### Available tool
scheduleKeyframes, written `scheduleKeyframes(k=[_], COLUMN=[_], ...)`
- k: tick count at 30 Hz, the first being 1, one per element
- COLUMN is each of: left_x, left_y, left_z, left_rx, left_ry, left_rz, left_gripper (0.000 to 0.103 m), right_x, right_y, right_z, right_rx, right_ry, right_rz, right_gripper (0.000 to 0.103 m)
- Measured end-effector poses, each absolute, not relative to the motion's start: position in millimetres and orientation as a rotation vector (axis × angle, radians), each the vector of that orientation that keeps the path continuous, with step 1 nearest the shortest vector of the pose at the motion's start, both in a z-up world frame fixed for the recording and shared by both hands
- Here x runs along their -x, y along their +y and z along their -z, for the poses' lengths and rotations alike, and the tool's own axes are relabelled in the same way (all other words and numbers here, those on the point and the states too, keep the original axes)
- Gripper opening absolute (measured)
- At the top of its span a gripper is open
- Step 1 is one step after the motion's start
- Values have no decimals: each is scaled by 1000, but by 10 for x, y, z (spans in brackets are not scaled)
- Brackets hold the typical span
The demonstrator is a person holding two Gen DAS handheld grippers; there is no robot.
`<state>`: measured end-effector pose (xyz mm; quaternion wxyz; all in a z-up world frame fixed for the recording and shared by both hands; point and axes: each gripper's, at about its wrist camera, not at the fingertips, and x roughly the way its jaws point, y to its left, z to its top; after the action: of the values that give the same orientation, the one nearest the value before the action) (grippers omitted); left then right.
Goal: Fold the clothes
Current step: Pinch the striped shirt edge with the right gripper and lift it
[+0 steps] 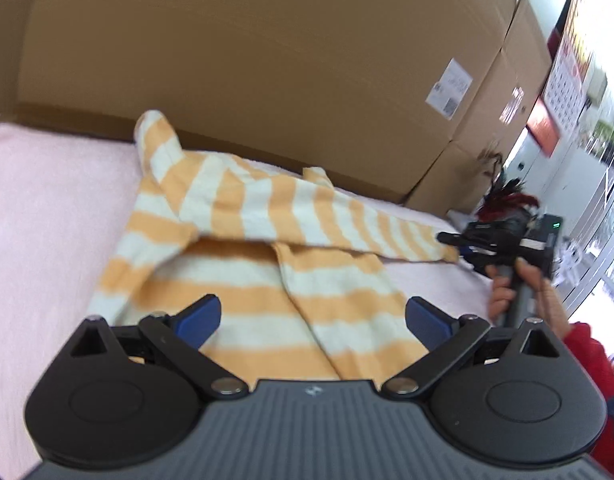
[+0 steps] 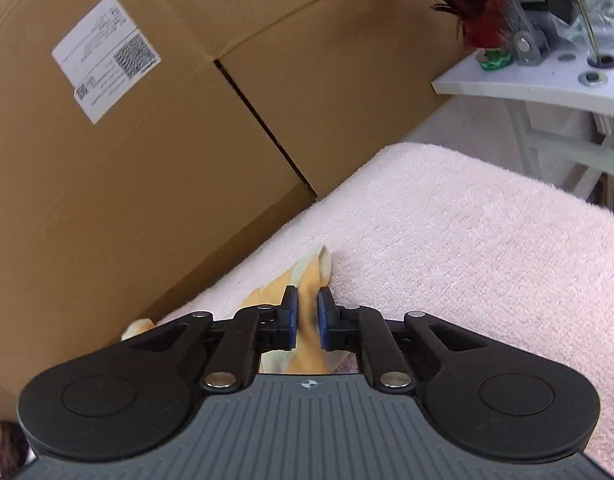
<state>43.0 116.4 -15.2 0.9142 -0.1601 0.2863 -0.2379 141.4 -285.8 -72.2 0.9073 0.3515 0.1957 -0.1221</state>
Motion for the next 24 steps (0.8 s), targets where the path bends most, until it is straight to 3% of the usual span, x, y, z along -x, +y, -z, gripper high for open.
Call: scheduleKeyframes(k=[3, 10, 17, 20, 24], left_x=[-31, 784, 893, 905, 924], left_y=[1344, 1887, 1900, 1935, 2035], left_z=[67, 21, 183, 243, 302], left_rx=[296, 226, 217, 254, 353], left_ry=[587, 555, 579, 558, 519], left_rz=[418, 203, 285, 304, 336], left_gripper=[99, 99, 92, 91, 91], right_x=[-1382, -1206, -1074, -1068, -1178], right_y=[-2779, -2425, -1589, -1081, -426], right_z=[663, 410, 137, 48, 25], right_rx=[-679, -511, -561, -454, -265], right_ry=[365, 193, 380, 462, 620], right_rz=[247, -22, -430, -535, -605], right_gripper=[25, 28, 30, 41, 46])
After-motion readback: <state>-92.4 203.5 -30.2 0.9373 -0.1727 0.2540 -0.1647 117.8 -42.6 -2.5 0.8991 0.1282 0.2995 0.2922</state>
